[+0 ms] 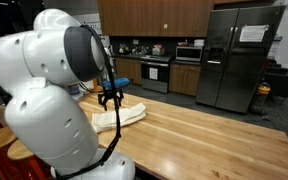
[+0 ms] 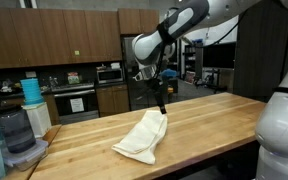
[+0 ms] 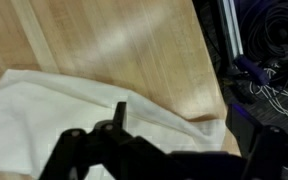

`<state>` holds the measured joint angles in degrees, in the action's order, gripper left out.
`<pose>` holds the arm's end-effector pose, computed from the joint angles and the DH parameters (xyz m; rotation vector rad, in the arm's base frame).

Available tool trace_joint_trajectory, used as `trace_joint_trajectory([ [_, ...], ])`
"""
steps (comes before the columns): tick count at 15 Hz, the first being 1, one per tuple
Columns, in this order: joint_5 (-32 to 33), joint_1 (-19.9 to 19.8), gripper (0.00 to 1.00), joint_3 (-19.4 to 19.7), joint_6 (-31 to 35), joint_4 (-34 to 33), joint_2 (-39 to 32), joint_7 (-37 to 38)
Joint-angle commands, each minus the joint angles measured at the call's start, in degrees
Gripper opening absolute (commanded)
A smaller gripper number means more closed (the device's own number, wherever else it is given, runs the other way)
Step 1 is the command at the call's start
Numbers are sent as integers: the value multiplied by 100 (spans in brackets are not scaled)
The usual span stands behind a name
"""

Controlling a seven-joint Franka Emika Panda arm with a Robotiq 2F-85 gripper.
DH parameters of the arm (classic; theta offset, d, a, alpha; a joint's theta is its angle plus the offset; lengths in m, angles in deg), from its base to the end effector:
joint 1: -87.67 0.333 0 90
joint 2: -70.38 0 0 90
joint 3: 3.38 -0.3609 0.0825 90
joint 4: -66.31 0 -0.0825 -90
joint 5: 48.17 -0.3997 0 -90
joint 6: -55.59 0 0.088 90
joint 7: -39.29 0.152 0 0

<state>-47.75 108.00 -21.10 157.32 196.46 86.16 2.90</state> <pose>0.3394 0.2696 0.4397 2.4293 1.8104 -0.3536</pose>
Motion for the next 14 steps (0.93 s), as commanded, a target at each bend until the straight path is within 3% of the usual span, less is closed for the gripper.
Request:
trace_joint_trajectory([
  [1, 62, 81, 100, 132, -7, 116, 139, -47],
  [6, 78, 97, 100, 198, 23, 326, 390, -125],
  [14, -370, 489, 100, 94, 1168, 510, -59, -998],
])
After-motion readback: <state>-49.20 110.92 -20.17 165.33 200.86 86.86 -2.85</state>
